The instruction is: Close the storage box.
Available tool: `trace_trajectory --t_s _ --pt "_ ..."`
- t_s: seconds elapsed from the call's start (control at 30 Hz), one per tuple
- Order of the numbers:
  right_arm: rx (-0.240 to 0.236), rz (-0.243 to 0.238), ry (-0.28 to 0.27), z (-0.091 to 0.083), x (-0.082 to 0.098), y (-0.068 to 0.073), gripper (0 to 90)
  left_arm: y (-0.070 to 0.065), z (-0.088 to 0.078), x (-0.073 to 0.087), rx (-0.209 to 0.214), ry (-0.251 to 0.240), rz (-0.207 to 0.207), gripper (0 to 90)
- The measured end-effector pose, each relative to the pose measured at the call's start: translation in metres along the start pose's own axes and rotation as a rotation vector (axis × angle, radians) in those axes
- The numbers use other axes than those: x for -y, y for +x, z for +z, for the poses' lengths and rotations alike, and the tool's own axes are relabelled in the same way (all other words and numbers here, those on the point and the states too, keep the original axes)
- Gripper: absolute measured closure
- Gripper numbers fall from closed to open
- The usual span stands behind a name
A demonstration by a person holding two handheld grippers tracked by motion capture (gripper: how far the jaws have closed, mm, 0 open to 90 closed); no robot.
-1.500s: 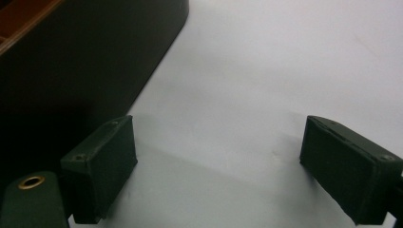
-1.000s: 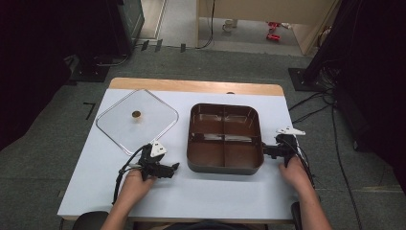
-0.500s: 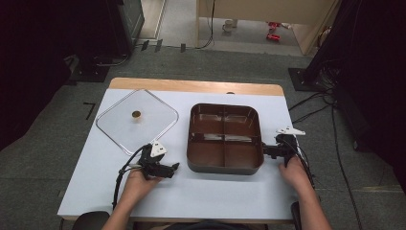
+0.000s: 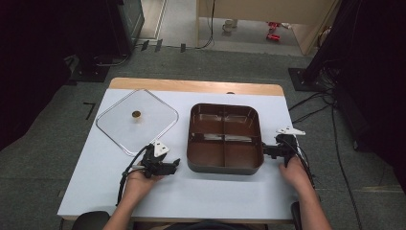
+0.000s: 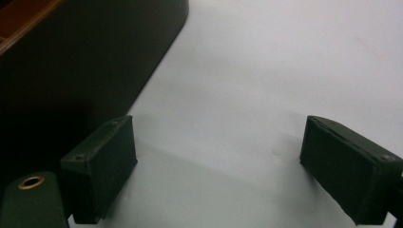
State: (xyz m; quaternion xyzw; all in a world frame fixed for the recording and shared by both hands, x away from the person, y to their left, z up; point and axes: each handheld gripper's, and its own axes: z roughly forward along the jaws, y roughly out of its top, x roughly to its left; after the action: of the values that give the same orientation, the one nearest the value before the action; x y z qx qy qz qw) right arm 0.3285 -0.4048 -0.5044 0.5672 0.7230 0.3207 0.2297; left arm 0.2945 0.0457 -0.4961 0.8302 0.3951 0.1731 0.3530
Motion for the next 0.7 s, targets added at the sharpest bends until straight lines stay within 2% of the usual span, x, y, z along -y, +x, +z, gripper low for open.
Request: trace_trajectory --t_s 0.03,0.13,0.37,0.5,0.63,0.7 --pt "0.000 0.000 0.000 0.000 0.000 0.000 11.1 0.001 0.000 -0.001 0.001 0.007 -0.009 24.7" --pt "0.000 0.000 0.000 0.000 0.000 0.000 11.1 0.000 -0.001 -0.003 0.003 0.032 0.006 24.0" --pt "0.000 0.000 0.000 0.000 0.000 0.000 11.1 0.013 -0.006 -0.006 0.091 0.071 -0.018 22.6" --pt "0.000 0.000 0.000 0.000 0.000 0.000 11.1 0.015 -0.009 -0.009 0.076 0.077 0.018 22.0" --pt "0.001 -0.001 0.000 0.000 0.000 0.000 11.1 0.020 -0.016 -0.014 0.082 0.076 0.006 23.6" --pt "0.001 -0.001 0.000 0.000 0.000 0.000 11.1 0.022 -0.021 -0.016 0.083 0.061 0.000 23.7"
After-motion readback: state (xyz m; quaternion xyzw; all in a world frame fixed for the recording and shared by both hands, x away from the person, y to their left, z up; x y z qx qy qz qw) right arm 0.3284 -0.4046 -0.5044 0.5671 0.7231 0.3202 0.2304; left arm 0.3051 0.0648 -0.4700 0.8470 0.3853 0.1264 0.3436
